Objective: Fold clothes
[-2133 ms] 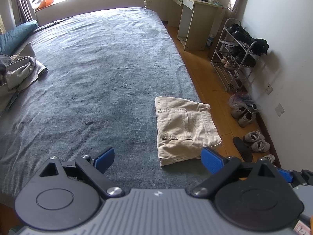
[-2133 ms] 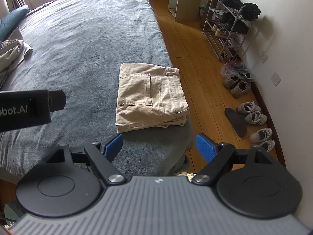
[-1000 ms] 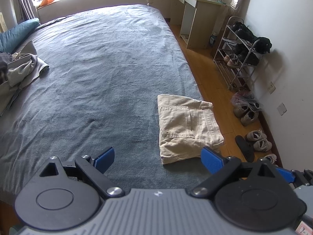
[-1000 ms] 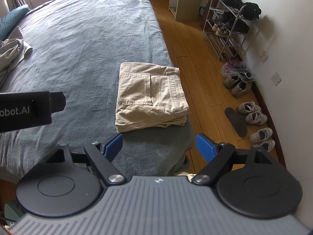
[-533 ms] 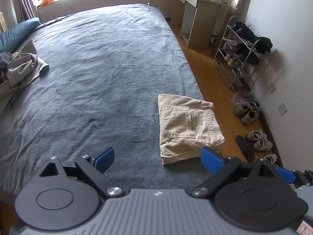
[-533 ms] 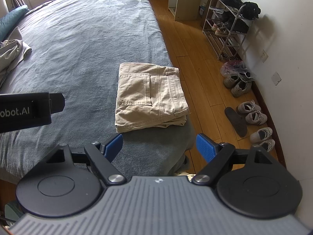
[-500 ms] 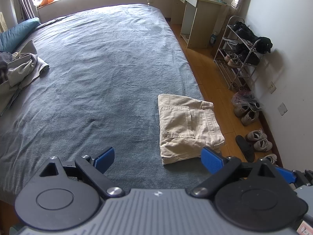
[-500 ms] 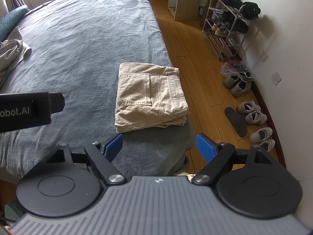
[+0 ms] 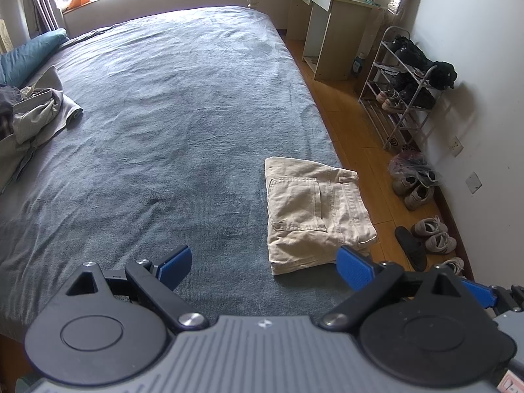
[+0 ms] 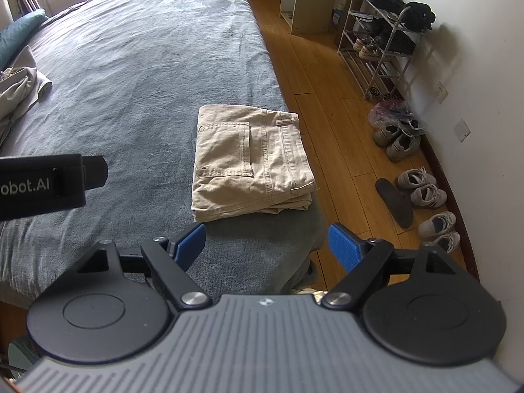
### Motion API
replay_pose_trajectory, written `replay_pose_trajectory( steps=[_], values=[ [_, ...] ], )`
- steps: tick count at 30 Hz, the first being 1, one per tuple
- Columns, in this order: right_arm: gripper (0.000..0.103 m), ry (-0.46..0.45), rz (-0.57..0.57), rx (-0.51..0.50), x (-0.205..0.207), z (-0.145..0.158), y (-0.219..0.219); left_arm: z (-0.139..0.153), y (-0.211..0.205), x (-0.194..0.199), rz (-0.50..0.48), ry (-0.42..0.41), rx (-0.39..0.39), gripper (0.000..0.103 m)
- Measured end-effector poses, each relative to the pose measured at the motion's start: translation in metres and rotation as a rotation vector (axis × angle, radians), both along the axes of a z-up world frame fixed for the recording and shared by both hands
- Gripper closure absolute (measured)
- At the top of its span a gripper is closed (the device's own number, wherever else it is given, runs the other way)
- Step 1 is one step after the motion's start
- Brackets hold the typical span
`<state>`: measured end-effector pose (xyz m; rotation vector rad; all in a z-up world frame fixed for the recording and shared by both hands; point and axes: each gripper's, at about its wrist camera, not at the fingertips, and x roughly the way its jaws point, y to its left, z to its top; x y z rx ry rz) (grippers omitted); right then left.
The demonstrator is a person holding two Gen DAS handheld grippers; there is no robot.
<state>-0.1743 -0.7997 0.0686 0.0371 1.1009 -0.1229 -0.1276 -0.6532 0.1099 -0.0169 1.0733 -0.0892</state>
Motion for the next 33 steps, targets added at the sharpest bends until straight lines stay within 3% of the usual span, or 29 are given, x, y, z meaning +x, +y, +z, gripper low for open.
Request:
replay_pose_trajectory(
  steps=[33],
  values=[
    [0.021,0.002,-0.002,-0.002,0.0002,-0.0006,0.0015,-0.0007,0.0006,0.0003,0.003,0.005,0.006,0.007]
  ],
)
